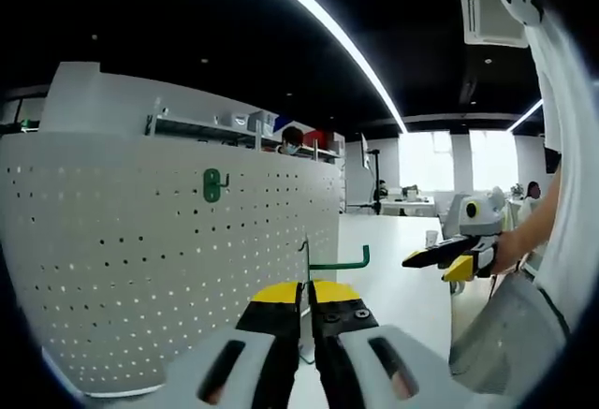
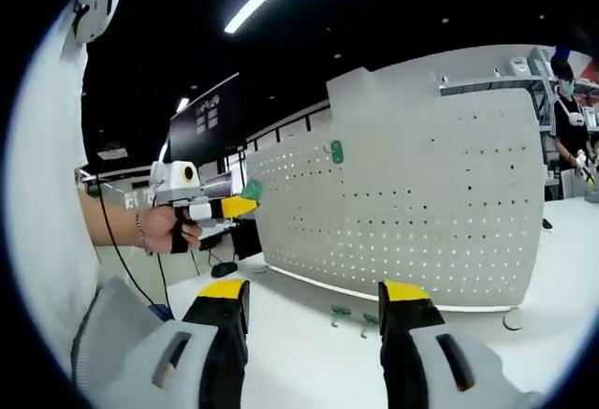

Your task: Insert the hook assembly into the mounting plate slot until the hook locks in place.

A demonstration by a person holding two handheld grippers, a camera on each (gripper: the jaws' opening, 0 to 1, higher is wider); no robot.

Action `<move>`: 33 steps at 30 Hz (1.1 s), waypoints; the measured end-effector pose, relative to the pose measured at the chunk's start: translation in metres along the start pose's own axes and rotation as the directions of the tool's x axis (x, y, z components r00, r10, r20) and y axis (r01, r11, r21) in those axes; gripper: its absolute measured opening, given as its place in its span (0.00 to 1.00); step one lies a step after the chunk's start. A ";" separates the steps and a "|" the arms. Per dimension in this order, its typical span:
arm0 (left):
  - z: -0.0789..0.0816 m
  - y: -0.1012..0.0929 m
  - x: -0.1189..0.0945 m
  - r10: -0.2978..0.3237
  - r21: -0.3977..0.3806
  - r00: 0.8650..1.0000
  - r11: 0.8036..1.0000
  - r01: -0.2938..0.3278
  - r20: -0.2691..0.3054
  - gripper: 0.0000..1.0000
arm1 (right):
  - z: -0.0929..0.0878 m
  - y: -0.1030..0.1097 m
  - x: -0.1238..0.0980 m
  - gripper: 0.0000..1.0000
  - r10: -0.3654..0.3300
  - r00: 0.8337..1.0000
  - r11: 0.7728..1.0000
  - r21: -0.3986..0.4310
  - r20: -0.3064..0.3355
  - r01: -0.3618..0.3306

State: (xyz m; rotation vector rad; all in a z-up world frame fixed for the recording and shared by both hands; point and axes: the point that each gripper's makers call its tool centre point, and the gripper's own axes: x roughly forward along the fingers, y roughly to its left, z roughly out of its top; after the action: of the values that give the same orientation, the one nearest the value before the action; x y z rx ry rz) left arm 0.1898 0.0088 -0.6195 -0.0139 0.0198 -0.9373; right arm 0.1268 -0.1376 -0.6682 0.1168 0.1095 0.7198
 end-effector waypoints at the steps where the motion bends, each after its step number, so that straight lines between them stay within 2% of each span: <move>1: 0.000 0.000 0.000 0.002 -0.003 1.000 1.000 -0.002 0.001 0.03 | 0.001 0.003 0.002 0.53 0.012 1.000 1.000 0.008 0.007 -0.012; 13: -0.007 0.002 -0.001 0.009 -0.010 1.000 1.000 -0.009 -0.006 0.03 | 0.014 0.026 0.034 0.49 0.096 0.995 0.995 0.011 0.036 -0.097; 19: -0.008 0.003 -0.004 0.020 -0.011 1.000 1.000 -0.020 -0.004 0.03 | 0.020 0.033 0.045 0.48 0.114 0.992 0.992 0.039 0.060 -0.116; 33: -0.012 0.001 -0.006 0.050 -0.014 0.999 0.999 -0.050 -0.003 0.03 | 0.032 0.046 0.064 0.47 0.150 0.985 0.987 0.046 0.088 -0.154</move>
State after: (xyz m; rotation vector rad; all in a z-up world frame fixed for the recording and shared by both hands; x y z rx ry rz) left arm 0.1867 0.0147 -0.6313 -0.0248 0.0291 -0.8875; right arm 0.1496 -0.0634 -0.6335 0.2075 0.0396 0.8635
